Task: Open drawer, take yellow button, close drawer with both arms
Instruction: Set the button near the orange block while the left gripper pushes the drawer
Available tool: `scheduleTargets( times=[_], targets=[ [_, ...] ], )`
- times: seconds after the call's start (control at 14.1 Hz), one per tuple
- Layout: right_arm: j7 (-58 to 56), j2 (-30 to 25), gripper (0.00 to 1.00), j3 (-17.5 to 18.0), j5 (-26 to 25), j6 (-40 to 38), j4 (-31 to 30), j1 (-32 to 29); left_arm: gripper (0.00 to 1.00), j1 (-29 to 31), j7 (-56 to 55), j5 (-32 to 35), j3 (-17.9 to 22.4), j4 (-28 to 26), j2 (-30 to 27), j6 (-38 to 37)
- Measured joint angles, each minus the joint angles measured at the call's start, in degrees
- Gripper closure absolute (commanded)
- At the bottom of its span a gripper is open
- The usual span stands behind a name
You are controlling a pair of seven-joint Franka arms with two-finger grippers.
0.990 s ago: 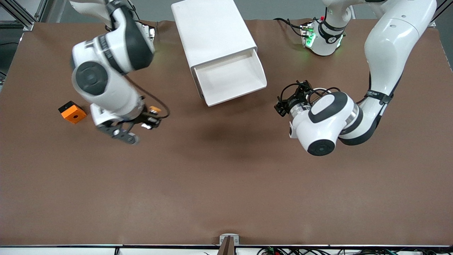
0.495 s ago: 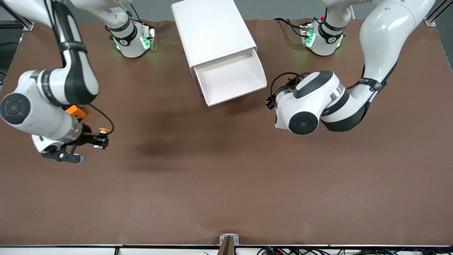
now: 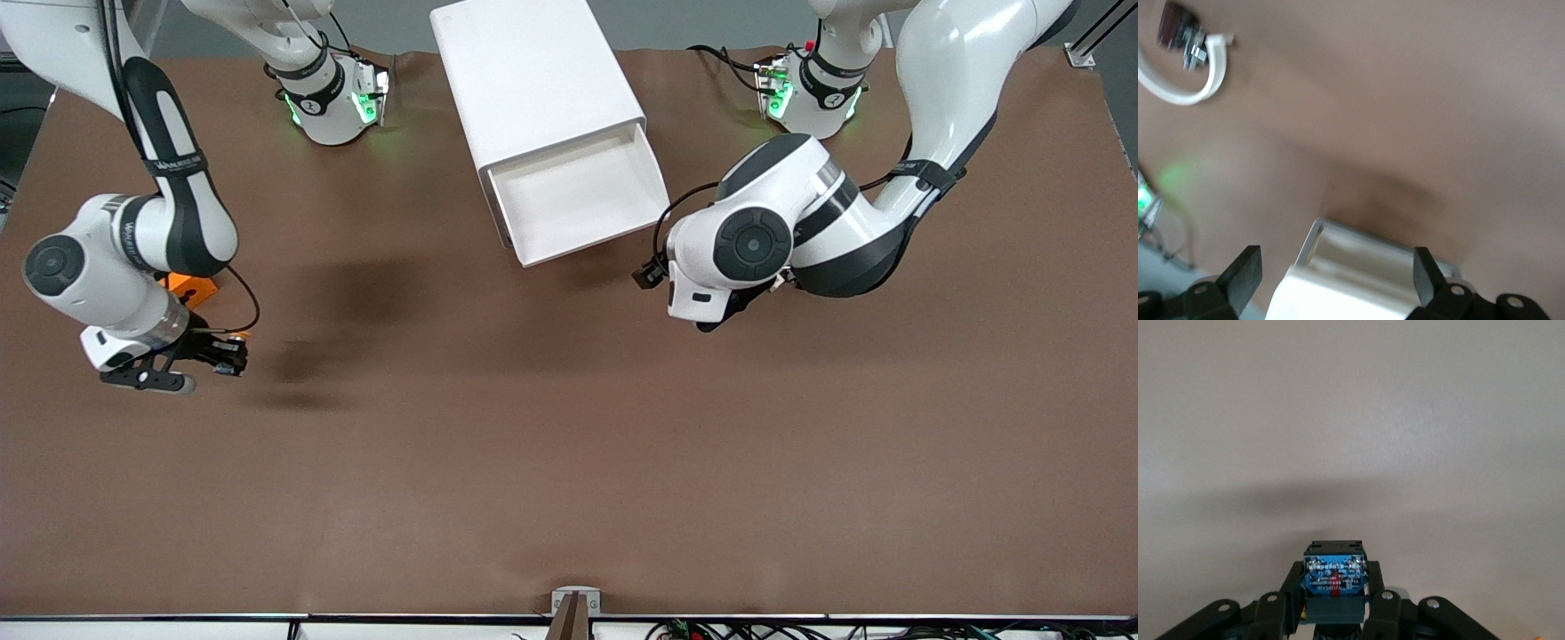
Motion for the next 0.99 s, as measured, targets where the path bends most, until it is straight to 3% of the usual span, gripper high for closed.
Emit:
scheduleTargets(
  times=[0.21, 0.5, 0.99],
  targets=[
    [-0.91, 0.57, 1.0, 0.05, -0.01, 7.62, -4.74, -0.16, 0.0, -0.06, 2.11, 3.68, -0.7, -2.05, -0.04, 7.47],
    [-0.95, 2.31, 1.0, 0.27, -0.01, 9.84, -5.97, -0.17, 0.0, -1.24, 4.04, 7.87, -1.24, -5.92, -0.04, 15.91],
    [-0.94, 5.19, 1.0, 0.46, 2.22, 11.13, -6.09, -0.24, 0.0, -4.87, 7.93, 10.75, -2.45, -8.27, -0.1, 19.02]
  ],
)
